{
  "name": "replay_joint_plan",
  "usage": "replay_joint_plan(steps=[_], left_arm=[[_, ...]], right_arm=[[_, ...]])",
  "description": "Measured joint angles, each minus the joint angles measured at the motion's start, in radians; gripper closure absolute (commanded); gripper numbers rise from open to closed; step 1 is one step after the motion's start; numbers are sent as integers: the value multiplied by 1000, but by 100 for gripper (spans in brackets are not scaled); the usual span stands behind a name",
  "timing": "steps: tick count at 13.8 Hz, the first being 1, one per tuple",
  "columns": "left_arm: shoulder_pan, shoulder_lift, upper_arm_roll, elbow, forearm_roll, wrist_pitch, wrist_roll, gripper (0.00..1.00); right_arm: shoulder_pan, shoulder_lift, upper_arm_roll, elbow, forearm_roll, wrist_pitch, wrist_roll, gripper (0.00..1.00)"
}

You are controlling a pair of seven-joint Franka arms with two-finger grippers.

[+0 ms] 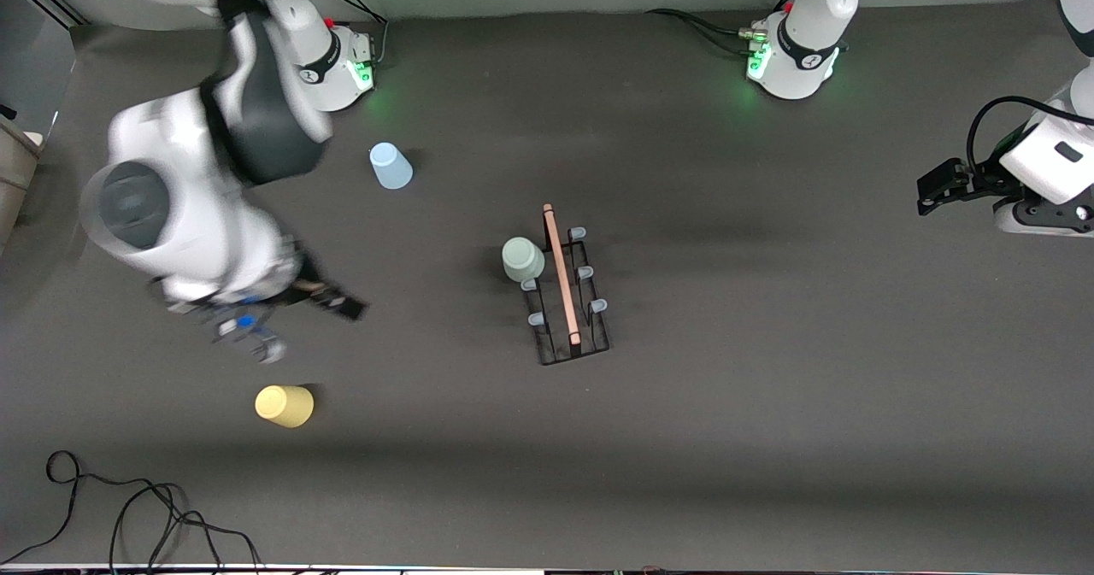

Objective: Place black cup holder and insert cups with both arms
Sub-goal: 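Move the right gripper to the yellow cup and grasp it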

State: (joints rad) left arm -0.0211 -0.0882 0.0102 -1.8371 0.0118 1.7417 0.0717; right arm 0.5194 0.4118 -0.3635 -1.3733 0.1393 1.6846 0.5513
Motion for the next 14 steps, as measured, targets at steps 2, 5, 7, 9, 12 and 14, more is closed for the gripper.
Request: replay_joint_plan(steps=[2, 5, 7, 9, 12, 14], left_arm=[[0, 1, 0, 0, 0, 0, 0, 0], [0, 3, 0, -1, 0, 0, 0, 0], [0, 4, 0, -1, 0, 0, 0, 0], [0, 6, 0, -2, 0, -1, 0, 0], [0, 8, 0, -2, 0, -1, 0, 0], [0, 8, 0, -2, 0, -1, 0, 0]], right_arm=[[-70, 20, -37, -1, 1, 65, -290, 0], [-174, 87, -38, -5, 8, 192, -572, 0], [-185, 155, -35, -13, 16, 285, -628, 0], [-183, 230, -29, -20, 78, 375, -677, 0], [-197, 331, -30, -26, 185, 461, -787, 0], [-206, 374, -31, -27, 197, 498, -812, 0]])
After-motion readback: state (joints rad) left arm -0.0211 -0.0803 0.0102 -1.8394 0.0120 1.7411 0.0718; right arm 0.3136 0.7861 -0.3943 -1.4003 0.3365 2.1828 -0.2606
